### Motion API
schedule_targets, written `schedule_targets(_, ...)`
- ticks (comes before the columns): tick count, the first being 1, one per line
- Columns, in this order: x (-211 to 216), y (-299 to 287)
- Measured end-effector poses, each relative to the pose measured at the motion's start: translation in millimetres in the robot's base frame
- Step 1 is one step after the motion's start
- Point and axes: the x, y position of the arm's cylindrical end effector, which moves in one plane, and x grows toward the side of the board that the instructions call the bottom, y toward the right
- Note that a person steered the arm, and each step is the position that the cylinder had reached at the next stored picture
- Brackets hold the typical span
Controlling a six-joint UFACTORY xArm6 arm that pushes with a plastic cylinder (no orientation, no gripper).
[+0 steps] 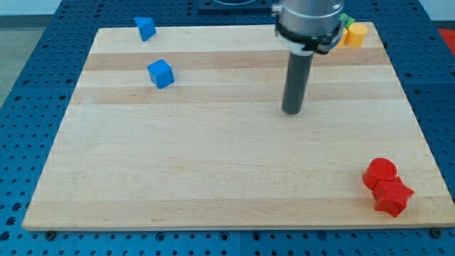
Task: Move your arm towards the yellow hexagon
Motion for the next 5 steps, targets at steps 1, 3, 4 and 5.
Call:
schedule_targets(1, -35.0, 78.1)
schedule_targets(3, -88.2, 233.9)
schedule_targets(4, -105.0, 234.5)
schedule_targets(5, -154.5, 234.4)
